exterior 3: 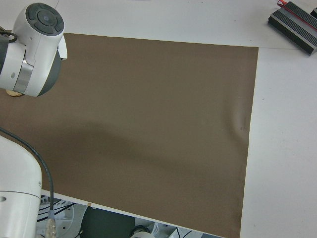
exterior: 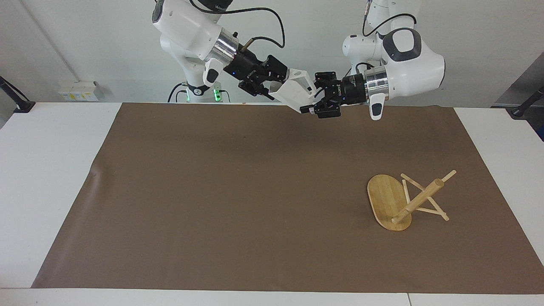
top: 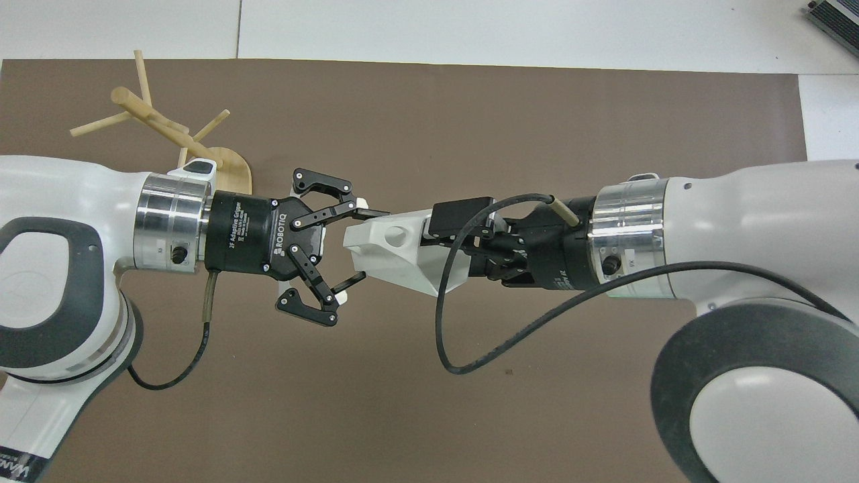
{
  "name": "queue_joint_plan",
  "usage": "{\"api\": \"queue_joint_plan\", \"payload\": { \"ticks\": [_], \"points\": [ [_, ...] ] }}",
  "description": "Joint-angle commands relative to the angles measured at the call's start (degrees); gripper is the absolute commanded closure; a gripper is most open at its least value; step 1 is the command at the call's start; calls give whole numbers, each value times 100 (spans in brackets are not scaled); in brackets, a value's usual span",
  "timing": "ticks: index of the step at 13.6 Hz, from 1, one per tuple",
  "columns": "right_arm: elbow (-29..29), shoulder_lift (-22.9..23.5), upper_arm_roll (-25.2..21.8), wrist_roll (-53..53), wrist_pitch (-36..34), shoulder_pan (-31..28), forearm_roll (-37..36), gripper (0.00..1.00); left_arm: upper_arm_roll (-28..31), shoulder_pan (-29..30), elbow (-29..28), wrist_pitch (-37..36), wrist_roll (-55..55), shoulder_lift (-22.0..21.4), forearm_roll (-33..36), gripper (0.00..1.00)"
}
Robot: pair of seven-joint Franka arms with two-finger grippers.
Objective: Hang cup on rack
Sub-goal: 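Close the left gripper on the cup held by the right gripper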
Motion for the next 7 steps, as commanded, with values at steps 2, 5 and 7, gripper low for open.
{"api": "queue_joint_plan", "payload": {
  "ticks": [2,5,7],
  "points": [
    [-5,-32,23,128,73,-4,106,0,21,319,-21,-346,-317,-198,641,100],
    [-5,-40,5,93,46,-13,27,0,21,485,-30,-354,-387,-198,1098,100],
    [-5,-40,-30,93,38,-13,27,0,30,548,-83,-267,-1089,-251,1554,100]
  ]
}}
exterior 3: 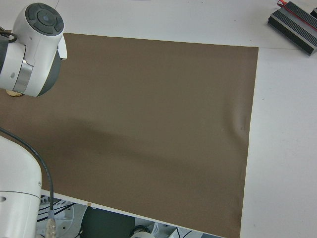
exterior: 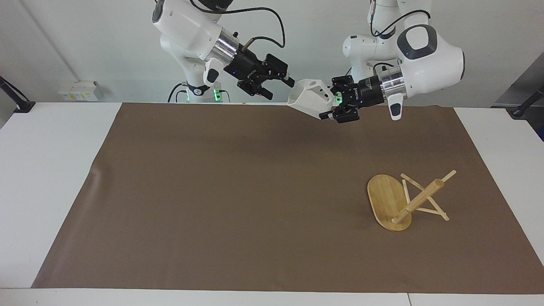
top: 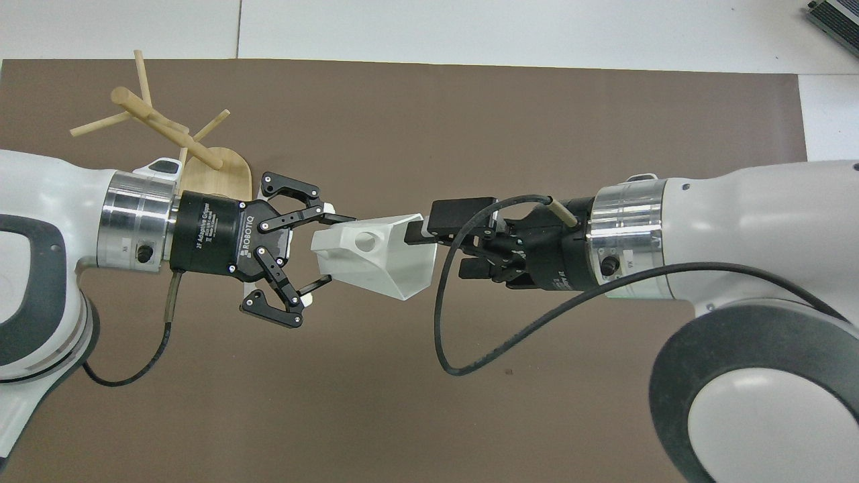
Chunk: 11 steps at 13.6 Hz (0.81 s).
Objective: Hang cup on rack
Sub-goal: 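Pull the cup back with the left gripper while the right gripper releases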
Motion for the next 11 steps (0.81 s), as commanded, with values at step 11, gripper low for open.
{"api": "queue_joint_plan", "payload": {
  "ticks": [11],
  "points": [
    [-7,-49,-57,-467,-17,-211,-2220,0,-17,475,-776,808,-944,-412,1313,100]
  ]
}}
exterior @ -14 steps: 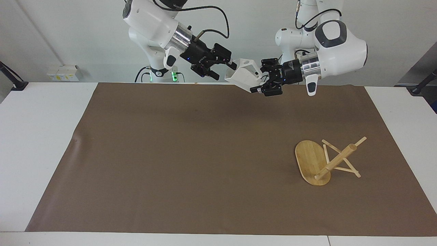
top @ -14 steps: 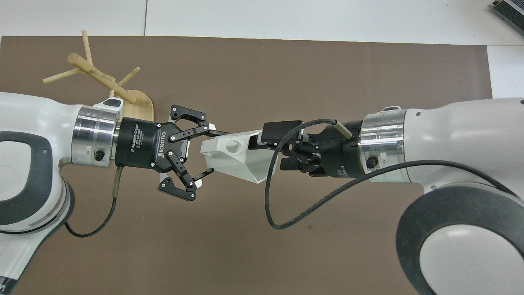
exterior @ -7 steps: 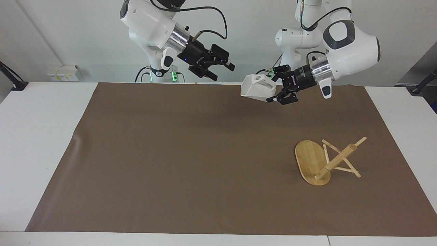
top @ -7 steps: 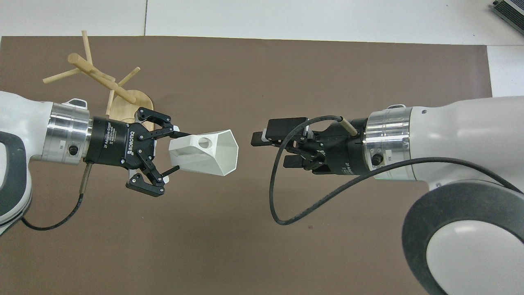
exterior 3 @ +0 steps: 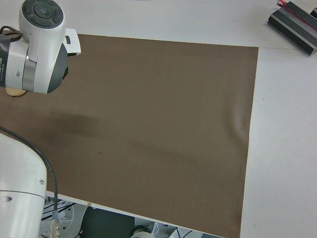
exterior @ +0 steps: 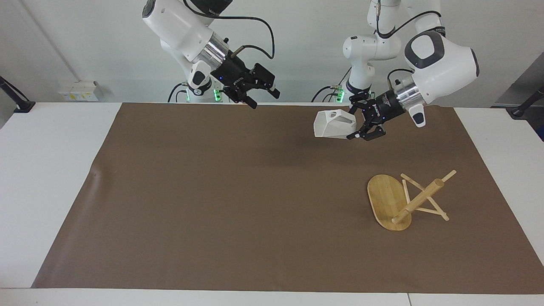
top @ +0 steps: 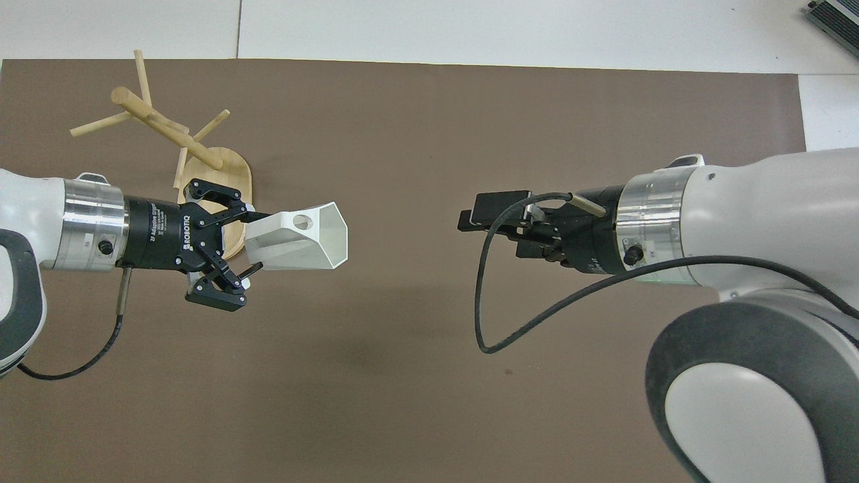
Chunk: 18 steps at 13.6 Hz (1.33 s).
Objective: Hang cup on rack
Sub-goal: 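Pull the cup back with the left gripper while the right gripper releases, then move the cup with the left gripper onto the rack's peg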
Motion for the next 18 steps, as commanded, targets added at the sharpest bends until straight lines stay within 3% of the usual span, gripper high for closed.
{"api": "queue_joint_plan", "payload": {
  "ticks": [1,9,15,18],
  "points": [
    [-11,-43,26,-612,-16,-82,-681,0,-46,89,-324,219,-527,-276,119,100],
    [-11,-43,-114,-2915,-253,-644,-1376,0,-64,63,-1010,1703,-1855,-469,146,100],
    [50,-43,-545,-4067,-639,-644,-1983,0,-90,-16,-1168,3249,-2331,-251,146,100],
    [86,-52,-642,-4306,-763,-644,-2291,0,-99,-16,-1168,3585,-2348,-4,137,100]
  ]
}}
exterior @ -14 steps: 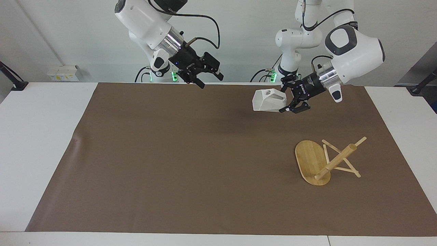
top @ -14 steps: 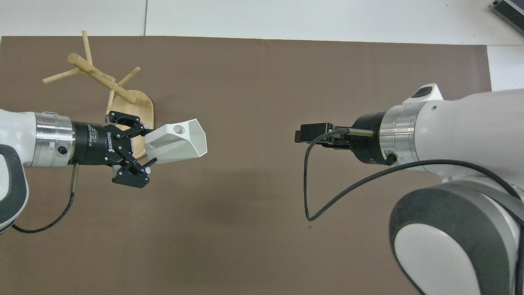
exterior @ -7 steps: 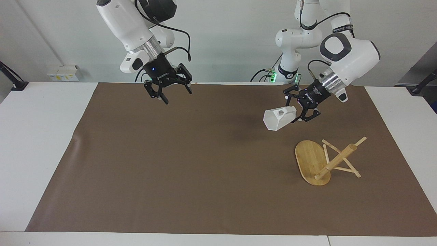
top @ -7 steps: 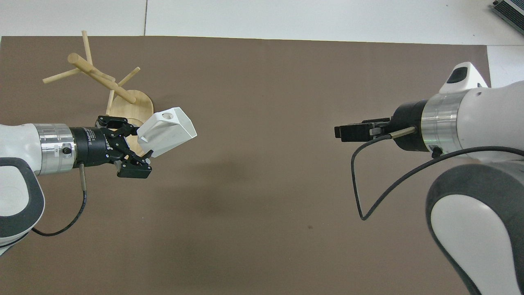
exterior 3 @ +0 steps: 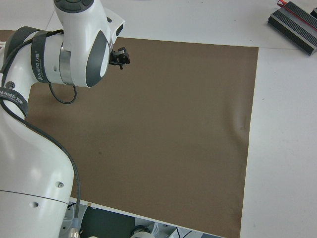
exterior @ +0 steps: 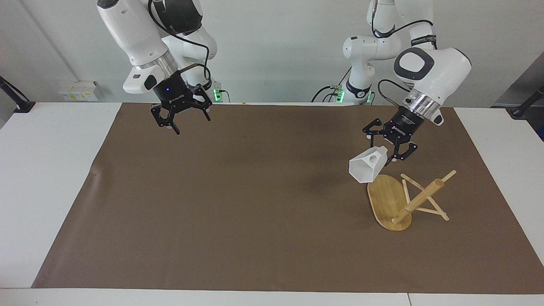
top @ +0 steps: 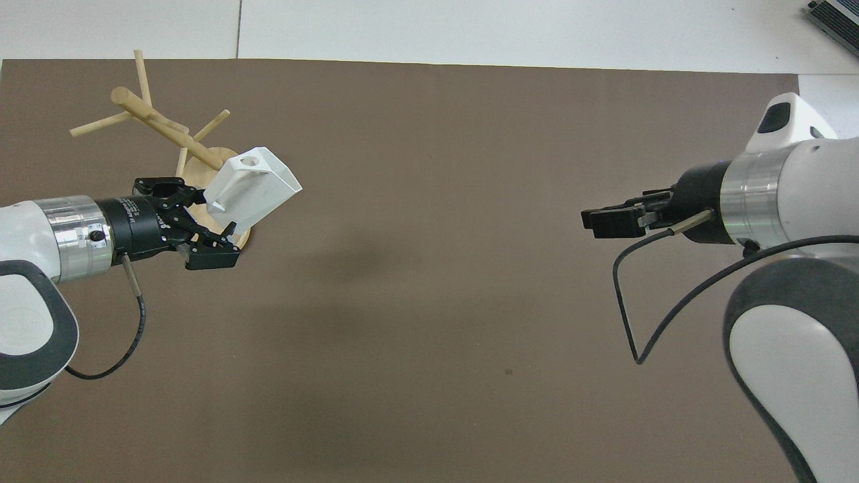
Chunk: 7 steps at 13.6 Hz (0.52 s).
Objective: Hang cup on rack
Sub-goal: 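Move the cup with the left gripper onto the rack's peg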
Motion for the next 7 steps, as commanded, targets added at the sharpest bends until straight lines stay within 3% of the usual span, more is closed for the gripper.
{"api": "queue_joint_plan", "payload": {
  "ticks": [1,7],
  "points": [
    [56,-49,3,-162,-163,-66,-287,0,-16,-47,-53,358,-263,133,76,100],
    [249,-40,-59,-74,-461,-75,-657,0,-7,-12,113,771,-659,300,49,100]
  ]
}}
